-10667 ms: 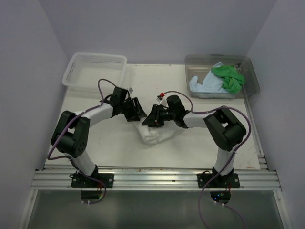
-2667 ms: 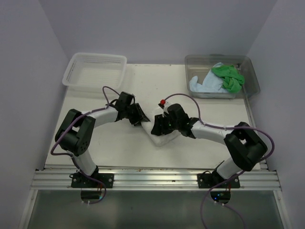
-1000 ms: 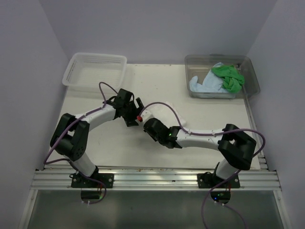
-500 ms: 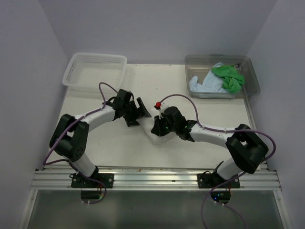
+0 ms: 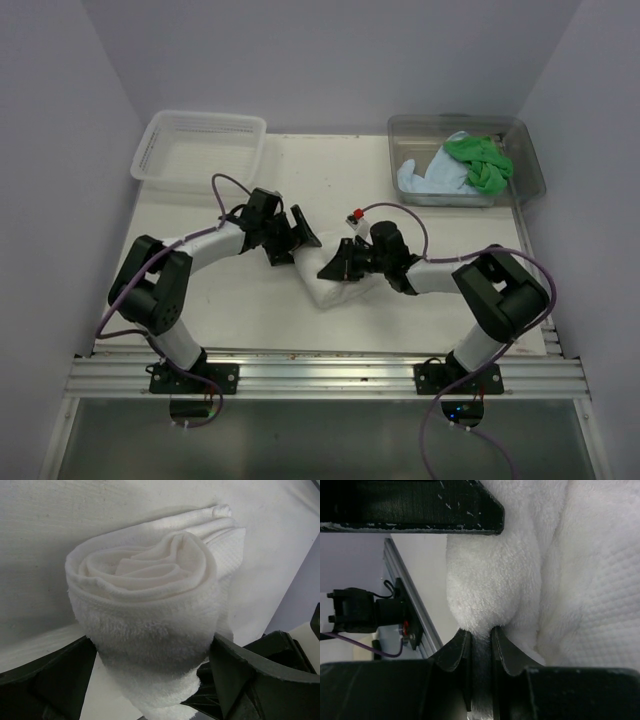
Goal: Roll the towels
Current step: Roll the towel
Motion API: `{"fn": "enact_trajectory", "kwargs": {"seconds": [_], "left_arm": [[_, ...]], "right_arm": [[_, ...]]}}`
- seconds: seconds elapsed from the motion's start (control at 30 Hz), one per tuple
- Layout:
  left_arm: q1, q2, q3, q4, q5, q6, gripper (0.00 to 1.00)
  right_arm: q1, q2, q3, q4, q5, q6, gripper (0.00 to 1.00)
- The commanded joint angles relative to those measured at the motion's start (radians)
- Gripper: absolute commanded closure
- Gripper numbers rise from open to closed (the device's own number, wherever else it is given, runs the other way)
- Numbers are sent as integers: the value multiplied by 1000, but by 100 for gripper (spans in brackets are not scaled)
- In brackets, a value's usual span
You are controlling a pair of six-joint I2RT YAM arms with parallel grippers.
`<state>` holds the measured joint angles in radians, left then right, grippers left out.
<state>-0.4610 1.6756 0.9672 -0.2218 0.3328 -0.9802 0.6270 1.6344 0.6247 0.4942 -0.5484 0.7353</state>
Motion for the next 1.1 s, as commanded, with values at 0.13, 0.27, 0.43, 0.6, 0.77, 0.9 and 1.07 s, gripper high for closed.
{"fn": "enact_trajectory", "kwargs": {"seconds": [0.13, 0.27, 0.43, 0.6, 0.77, 0.9, 1.07], "left_arm": [[-10, 58, 1, 62, 2, 34, 7], [-15, 81, 4, 79, 8, 35, 5], [-18, 93, 4, 72, -34, 28, 26], [-19, 96, 7, 38, -55, 11, 46], [-19, 133, 41, -47, -61, 8, 47], [-25, 141, 41, -64, -67, 2, 47], [-30, 154, 39, -71, -77, -9, 47]], "right_arm": [[-39, 77, -37, 129, -157, 142, 100], [-41, 81, -33, 104, -159, 130, 100], [-49, 94, -33, 106, -165, 134, 100], [-49, 39, 10, -102, -87, 55, 65], [32, -174, 111, -480, 236, -172, 30], [174, -243, 260, -748, 618, -287, 23], [347, -177, 397, -882, 890, -390, 23]]}}
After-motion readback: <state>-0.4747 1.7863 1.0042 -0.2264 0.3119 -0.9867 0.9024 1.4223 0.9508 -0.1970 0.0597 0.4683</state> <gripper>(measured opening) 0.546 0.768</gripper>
